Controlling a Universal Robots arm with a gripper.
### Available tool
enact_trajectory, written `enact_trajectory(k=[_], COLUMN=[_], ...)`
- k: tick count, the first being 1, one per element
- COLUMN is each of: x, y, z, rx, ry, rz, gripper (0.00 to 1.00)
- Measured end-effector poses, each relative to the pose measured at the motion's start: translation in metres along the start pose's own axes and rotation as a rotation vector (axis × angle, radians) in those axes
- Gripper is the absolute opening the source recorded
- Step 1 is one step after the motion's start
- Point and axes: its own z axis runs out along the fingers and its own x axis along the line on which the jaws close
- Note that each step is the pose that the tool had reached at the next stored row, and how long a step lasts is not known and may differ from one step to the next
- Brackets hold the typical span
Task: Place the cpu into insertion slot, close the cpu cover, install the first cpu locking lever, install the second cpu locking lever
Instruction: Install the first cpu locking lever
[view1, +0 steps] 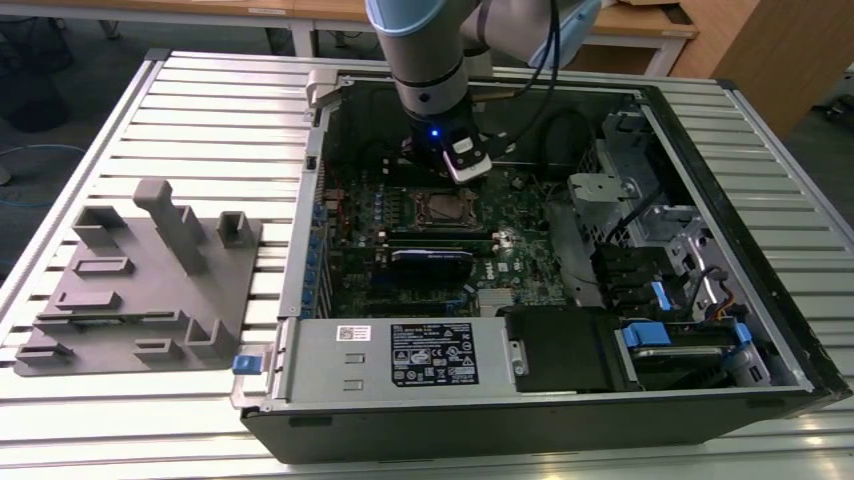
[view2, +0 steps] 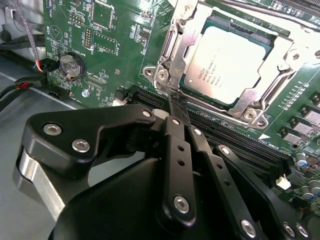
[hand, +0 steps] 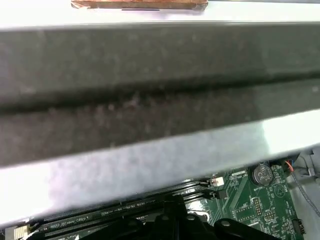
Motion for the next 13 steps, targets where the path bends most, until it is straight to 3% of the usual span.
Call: enact_trajectory(k=[6,13], x=[-0.0003,-0.0006], y=[-0.0012,-0.0031], z=[0.0,-0.0001], rx=[-0.0172,-0.019], ry=[0.0028,0.0032], rz=[0.005,0.006], gripper=[0.11,0.11])
